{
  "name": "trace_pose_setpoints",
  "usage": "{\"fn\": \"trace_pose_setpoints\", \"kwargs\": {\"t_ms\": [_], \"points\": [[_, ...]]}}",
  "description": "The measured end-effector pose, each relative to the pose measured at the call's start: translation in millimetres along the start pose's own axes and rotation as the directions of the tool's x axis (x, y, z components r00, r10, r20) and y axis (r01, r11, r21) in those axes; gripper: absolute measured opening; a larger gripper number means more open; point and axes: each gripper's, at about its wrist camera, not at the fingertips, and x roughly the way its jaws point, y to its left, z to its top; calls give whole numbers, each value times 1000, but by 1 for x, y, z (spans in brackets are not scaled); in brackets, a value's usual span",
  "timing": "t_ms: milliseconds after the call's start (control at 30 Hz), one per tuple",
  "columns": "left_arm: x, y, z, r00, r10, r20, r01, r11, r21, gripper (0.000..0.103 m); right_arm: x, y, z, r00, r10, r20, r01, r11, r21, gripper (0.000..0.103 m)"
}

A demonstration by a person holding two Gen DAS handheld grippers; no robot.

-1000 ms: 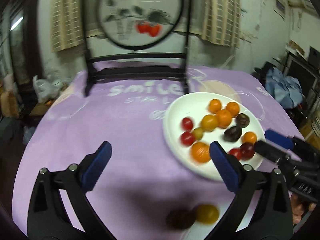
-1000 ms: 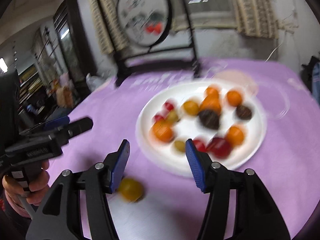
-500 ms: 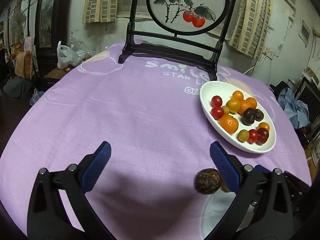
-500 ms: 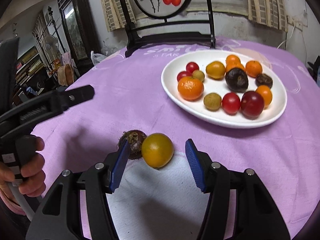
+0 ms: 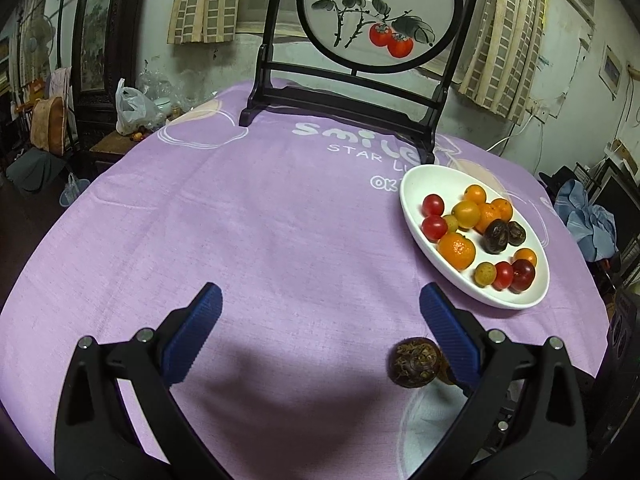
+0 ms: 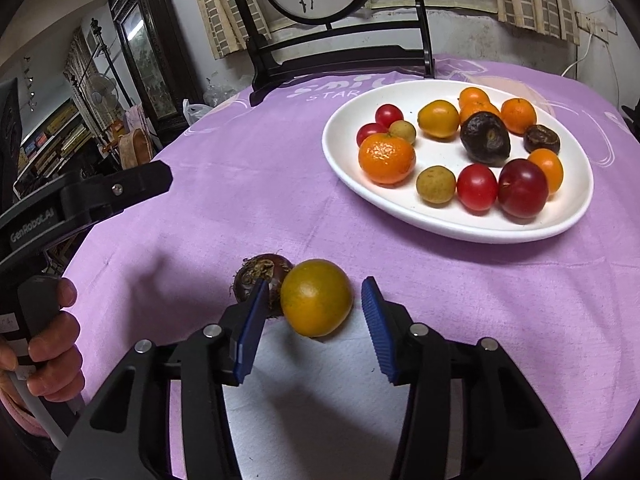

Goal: Organize fruits
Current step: 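Grasp the yellow tomato with the right tool while the left tool grasps the last water chestnut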

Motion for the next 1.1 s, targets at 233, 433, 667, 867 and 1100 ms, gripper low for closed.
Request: {"fn": "trace_pose_setpoints", "kwargs": {"t_ms": [233, 433, 667, 867, 1100], "points": [[0, 0, 0, 1000, -2, 1, 2, 1000, 3, 101, 4, -2, -2, 1000, 16, -16, -16, 1000, 18, 44], [0, 1, 1, 1000, -3, -1, 3, 1000, 1, 101, 4, -3, -3, 1000, 16, -18, -16, 1000, 20, 39], [3, 0, 0, 1000, 1, -21, -1, 1000, 14, 101, -22, -15, 4, 999, 30, 39, -33, 997, 76, 38], [11, -16, -8, 995, -46, -86, 56, 991, 123, 100, -51, -34, 12, 992, 7, 124, -24, 990, 142, 38], [13, -70, -42, 988, -86, -132, 132, 911, 390, 88, -52, -43, 11, 994, -3, 114, -17, 984, 177, 38]]}}
